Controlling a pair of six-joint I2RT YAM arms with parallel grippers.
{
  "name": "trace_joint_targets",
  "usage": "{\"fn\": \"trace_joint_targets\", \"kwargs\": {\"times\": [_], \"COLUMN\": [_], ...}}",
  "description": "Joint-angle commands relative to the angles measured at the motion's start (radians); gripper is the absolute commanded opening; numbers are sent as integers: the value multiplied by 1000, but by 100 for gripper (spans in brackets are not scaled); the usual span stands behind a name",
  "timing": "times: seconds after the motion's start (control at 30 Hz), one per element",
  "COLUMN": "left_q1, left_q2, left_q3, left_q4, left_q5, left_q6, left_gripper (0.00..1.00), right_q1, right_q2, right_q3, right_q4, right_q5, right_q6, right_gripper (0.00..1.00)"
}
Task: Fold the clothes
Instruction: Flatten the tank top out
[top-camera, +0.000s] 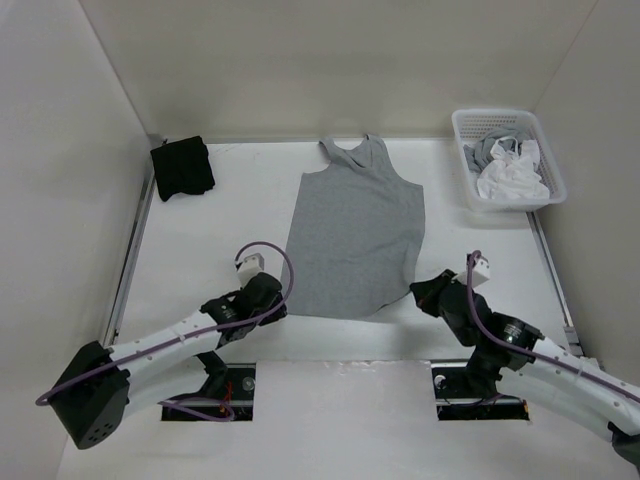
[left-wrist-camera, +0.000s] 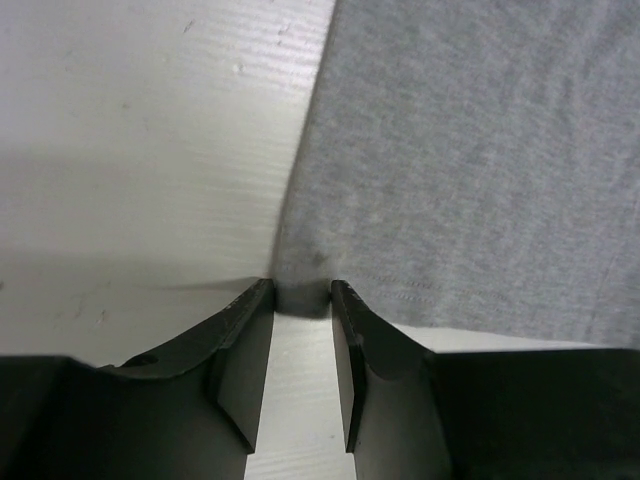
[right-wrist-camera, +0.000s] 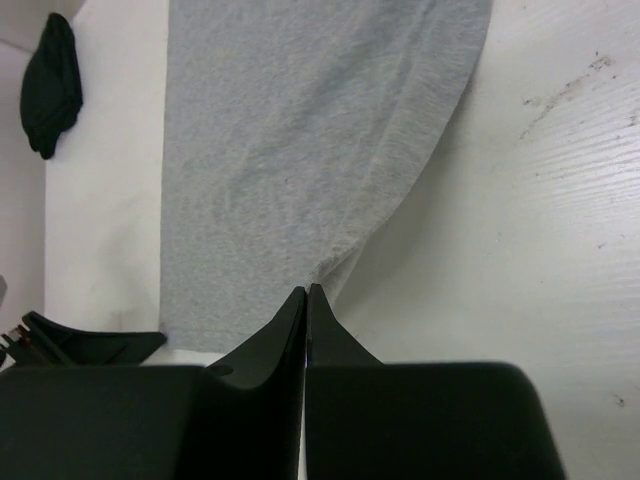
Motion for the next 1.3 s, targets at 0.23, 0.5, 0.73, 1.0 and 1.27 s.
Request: {"fn": "trace_joint_targets", "kwargs": {"times": [0.23, 0.5, 0.73, 1.0, 1.27], "left_q1": [-29, -29, -15, 65, 114], "left_q2": [-66, 52, 16, -346, -371], "left_q3": [35, 21, 25, 341, 884], "left_q4": [-166, -26, -35, -169, -48], "left_q5": [-135, -61, -23, -86, -140], "left_q6": [-85, -62, -53, 105, 327], "left_gripper": [36, 32, 7, 0, 0], "right_q1": [14, 15, 15, -8, 140], "right_q2": [16, 20, -12, -41, 34], "right_q3": [26, 7, 16, 232, 790], "right_q4": [-16, 31, 33, -2, -27], "right_q5": [36, 25, 33, 91, 360], "right_q6": [-4, -20, -44, -234, -622], "right_gripper": [0, 0, 0, 0, 0]}}
